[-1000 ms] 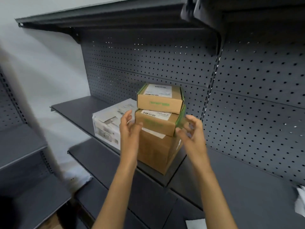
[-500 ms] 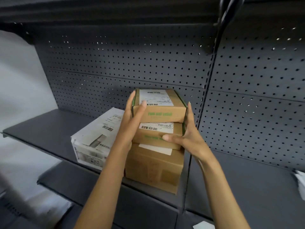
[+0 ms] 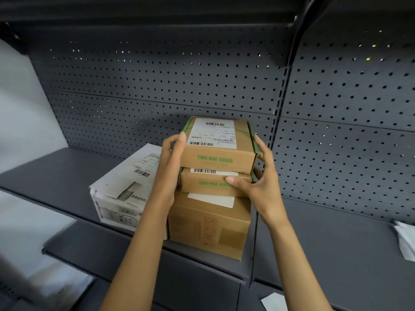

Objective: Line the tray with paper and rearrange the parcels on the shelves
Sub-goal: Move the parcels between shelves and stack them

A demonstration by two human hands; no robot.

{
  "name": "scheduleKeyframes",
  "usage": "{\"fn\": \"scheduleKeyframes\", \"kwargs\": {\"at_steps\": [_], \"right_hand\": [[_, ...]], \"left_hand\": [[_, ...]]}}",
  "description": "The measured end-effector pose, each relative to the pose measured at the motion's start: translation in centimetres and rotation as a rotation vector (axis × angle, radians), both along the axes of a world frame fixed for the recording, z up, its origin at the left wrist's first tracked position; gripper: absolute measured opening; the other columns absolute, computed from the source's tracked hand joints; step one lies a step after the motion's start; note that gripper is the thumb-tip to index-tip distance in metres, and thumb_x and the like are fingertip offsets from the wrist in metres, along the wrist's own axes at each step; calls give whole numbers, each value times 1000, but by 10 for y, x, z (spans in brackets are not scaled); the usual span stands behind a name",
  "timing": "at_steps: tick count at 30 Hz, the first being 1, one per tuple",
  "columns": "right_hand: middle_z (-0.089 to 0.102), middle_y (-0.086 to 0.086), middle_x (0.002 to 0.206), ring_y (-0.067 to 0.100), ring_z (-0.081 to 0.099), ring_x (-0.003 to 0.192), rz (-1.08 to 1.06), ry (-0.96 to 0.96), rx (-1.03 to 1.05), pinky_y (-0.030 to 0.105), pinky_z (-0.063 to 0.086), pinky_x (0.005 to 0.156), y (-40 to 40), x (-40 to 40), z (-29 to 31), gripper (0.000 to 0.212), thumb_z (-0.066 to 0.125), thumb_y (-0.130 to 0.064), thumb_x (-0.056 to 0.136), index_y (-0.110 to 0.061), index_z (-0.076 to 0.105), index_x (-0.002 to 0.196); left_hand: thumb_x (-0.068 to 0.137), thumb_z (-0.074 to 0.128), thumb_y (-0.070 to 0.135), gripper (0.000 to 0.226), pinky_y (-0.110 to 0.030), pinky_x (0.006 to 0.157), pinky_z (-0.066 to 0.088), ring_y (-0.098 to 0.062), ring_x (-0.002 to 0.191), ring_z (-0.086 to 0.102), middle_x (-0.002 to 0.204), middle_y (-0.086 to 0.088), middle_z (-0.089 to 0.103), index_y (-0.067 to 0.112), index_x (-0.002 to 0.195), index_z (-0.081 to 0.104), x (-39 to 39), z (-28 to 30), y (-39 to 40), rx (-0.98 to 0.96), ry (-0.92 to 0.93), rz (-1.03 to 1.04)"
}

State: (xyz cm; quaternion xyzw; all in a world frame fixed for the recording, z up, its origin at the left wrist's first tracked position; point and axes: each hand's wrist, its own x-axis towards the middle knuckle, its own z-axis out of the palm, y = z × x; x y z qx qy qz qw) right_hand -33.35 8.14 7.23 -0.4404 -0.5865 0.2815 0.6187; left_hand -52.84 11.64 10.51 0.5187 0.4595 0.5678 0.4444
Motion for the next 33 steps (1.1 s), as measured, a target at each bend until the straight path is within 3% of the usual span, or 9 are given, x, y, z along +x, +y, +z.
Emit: {"fn": "scheduleKeyframes", "kwargs": {"at_steps": [3, 7, 10, 14, 18, 25, 28, 31, 33], "right_hand": [[47, -12, 147, 6, 51, 133, -4, 15, 15, 34, 48, 110, -3, -1, 1, 102, 89, -7, 73, -36, 31, 152], [50, -16, 146, -7, 56, 126, 40, 123, -17, 13, 49, 99, -8, -7, 4, 93, 75, -24, 87, -38, 16, 159], [51, -18, 149, -6, 51, 133, 52, 207, -44, 22, 43, 111, -8, -11, 7, 71, 56, -42, 98, -40, 19, 159], [50, -19, 150, -1, 47, 138, 5, 274, -67, 37, 34, 121, -6, -13, 8, 57, 43, -55, 102, -46, 26, 155], [45, -20, 154, 0, 42, 142, -48, 302, -61, 42, 32, 123, -14, -13, 9, 57, 39, -59, 101, -45, 29, 155], [48, -22, 152, -11, 45, 135, -147, 307, 23, 20, 37, 114, -45, 17, 21, 48, 33, -45, 108, -39, 33, 155], [48, -23, 151, -13, 44, 135, -219, 293, 39, 18, 36, 110, -61, 40, 23, 48, 34, -47, 107, -42, 33, 154], [47, -23, 152, -10, 42, 137, -300, 282, 40, 21, 34, 112, -83, 72, 22, 48, 32, -50, 107, -43, 33, 154], [49, -23, 151, -9, 43, 138, -350, 279, 40, 23, 33, 114, -98, 93, 24, 47, 32, -51, 107, -44, 34, 153]], "left_hand": [[94, 35, 75, 48, -41, 103, 48, -4, 113, 64, 116, 14, 70, 39, 118, 57, 1, -5, -6, -2, 44, -21], [97, 23, 72, 49, -28, 97, 44, 13, 106, 60, 117, 26, 66, 48, 128, 52, 13, -5, -20, -12, 82, -26], [89, 22, 83, 69, -47, 117, 33, -5, 132, 52, 137, 21, 59, 48, 145, 41, 22, -4, -25, -43, 72, -1], [98, 21, 71, 66, -36, 119, 29, -2, 133, 43, 144, 23, 47, 40, 156, 30, 31, 1, -33, -59, 5, 6], [83, 22, 88, 80, -53, 122, 24, -10, 141, 43, 147, 20, 52, 48, 151, 34, 39, -1, -38, -54, -5, 37], [89, 25, 78, 71, -32, 110, 37, 0, 129, 51, 140, 19, 57, 44, 149, 41, 70, 8, -57, 34, -60, -40], [84, 26, 85, 73, -36, 110, 40, -1, 129, 54, 138, 18, 59, 47, 143, 46, 96, 8, -63, 36, -85, -99], [94, 27, 74, 43, -22, 95, 44, 18, 109, 58, 123, 29, 61, 57, 129, 47, 130, 9, -78, 40, -69, -181], [93, 27, 72, 46, -21, 90, 44, 17, 107, 59, 122, 30, 62, 55, 130, 47, 151, 12, -91, 39, -73, -228]]}}
